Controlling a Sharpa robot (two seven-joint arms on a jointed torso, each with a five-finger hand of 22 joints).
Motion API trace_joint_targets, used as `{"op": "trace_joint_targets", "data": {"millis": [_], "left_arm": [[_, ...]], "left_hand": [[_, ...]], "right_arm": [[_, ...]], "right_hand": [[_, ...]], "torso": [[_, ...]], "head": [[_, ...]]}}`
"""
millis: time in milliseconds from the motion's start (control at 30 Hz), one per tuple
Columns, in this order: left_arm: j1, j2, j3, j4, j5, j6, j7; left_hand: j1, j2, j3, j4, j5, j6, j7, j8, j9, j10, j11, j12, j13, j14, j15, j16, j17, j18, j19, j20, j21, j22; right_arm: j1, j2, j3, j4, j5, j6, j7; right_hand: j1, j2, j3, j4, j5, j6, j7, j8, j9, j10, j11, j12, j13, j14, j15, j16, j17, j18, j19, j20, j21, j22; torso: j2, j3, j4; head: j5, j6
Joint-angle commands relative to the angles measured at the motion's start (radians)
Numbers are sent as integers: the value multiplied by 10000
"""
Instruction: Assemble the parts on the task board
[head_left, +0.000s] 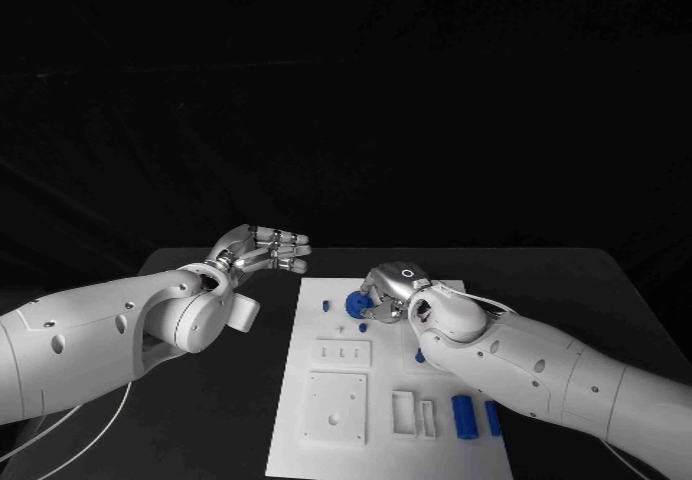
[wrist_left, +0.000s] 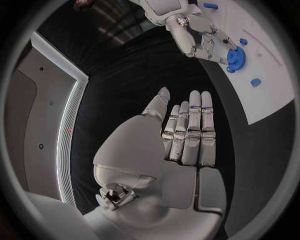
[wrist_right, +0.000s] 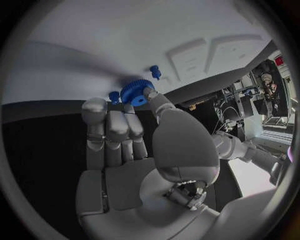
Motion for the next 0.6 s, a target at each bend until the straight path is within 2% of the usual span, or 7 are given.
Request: {"op": "trace_joint_targets", "data": {"millis": [33,300,600], "left_arm": [[7,38,7,-1,-39,164,45],[7,67,7,-18,-39,182,37],[7,74,7,-24,-39,206,15]], "left_hand": [[-64,-25,5,-50,32,-73,12,-29,-13,-65,28,51,16,-6,61,12,-14,-88,-29,44,58,-15],[-64,-25,5,-50,32,-73,12,-29,-13,-65,28,51,16,-6,61,12,-14,-88,-29,44,58,-15],[-64,-25,5,-50,32,-73,12,-29,-13,-65,28,51,16,-6,61,12,-14,-88,-29,44,58,-15]], "right_arm": [[-20,52,-16,-79,-298,-196,-199],[-22,156,-30,-158,-346,-256,-303],[-22,196,-34,-240,-385,-191,-442]], "right_hand": [[1,-133,115,52,-119,44,-21,53,16,42,5,-57,-18,-21,-39,-28,-20,-52,563,-51,25,824],[6,-179,192,87,-196,27,-16,55,16,38,9,-66,-26,-23,-35,-47,-50,-53,564,-48,40,827],[17,-257,257,142,-360,-52,6,52,13,-4,23,-145,-91,-30,-26,-87,-99,-47,555,-40,-33,807]], "torso": [[-3,5,-12],[0,19,-14],[-2,9,-30]], "head": [[36,29],[47,44],[30,43]]}}
